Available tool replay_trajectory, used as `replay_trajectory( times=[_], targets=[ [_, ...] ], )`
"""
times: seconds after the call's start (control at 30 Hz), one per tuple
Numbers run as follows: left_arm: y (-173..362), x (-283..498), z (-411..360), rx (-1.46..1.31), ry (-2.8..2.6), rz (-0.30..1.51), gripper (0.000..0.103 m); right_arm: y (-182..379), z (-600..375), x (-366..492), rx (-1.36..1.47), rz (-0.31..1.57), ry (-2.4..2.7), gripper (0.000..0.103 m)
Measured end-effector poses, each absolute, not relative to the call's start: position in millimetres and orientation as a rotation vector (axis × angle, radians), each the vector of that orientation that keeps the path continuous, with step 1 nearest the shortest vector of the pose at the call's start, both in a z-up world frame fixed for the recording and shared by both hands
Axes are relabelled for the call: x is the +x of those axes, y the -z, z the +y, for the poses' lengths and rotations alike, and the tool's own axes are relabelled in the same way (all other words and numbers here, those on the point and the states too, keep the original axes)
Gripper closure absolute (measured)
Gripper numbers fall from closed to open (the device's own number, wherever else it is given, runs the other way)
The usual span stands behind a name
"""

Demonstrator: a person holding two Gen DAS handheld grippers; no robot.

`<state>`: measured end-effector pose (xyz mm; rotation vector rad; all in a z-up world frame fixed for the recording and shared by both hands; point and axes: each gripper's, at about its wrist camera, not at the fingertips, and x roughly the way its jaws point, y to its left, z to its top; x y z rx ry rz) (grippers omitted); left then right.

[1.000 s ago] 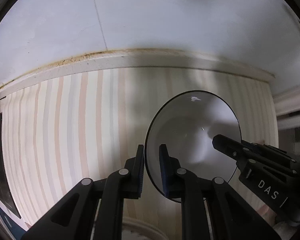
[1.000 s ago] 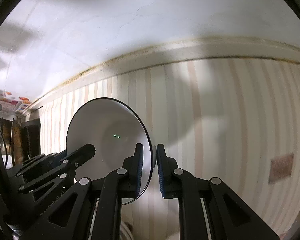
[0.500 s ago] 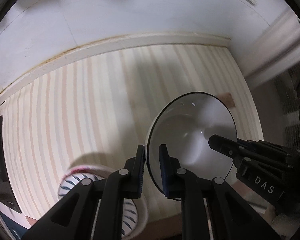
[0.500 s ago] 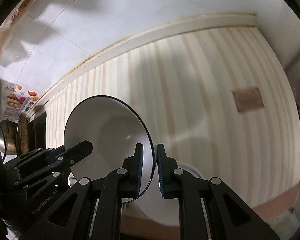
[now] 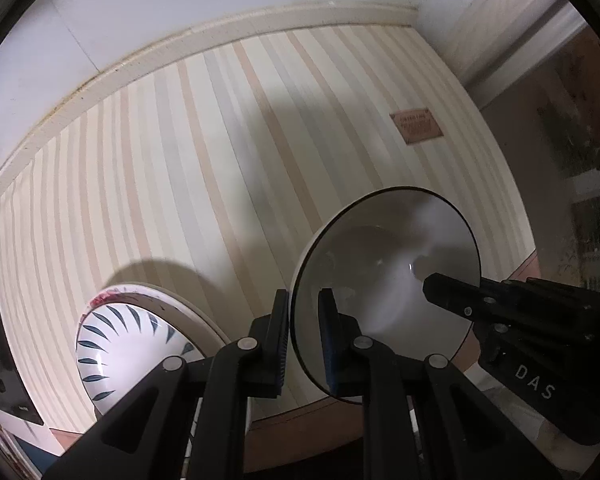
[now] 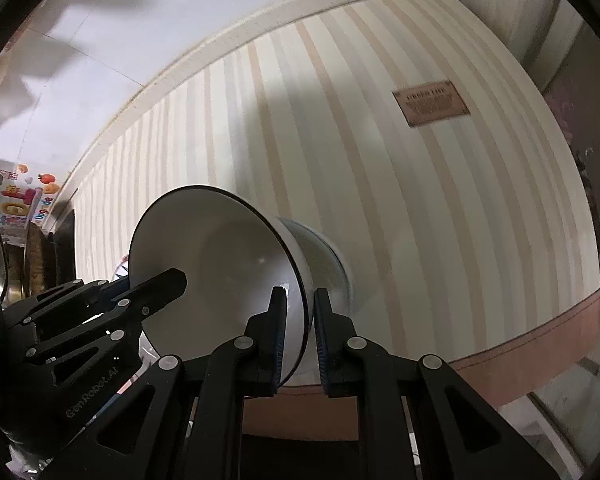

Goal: Organize plates and bowls

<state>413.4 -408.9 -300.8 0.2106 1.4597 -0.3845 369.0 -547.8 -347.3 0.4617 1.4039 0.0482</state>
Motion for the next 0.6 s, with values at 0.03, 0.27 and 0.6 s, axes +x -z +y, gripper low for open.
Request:
replay_trajectory(
  times=[0.03, 0.27, 0.6],
  targets=[
    [302.7, 412.9, -409.7, 0.215, 0.384, 1.463, 0.091, 350.1, -549.2, 368.9, 0.466, 1.408, -0.048, 0.088],
    [315.5, 409.5, -415.9, 0.252, 0.37, 1.486, 0.091, 366.2, -553.2, 369.3, 0.467, 1.44, -0.051, 0.088],
    [324.6, 407.3, -418.9, 0.303, 0.342, 1.479, 0.091, 372.7, -550.5, 377.8, 0.446, 1.45, -0.062, 0.088]
  ],
)
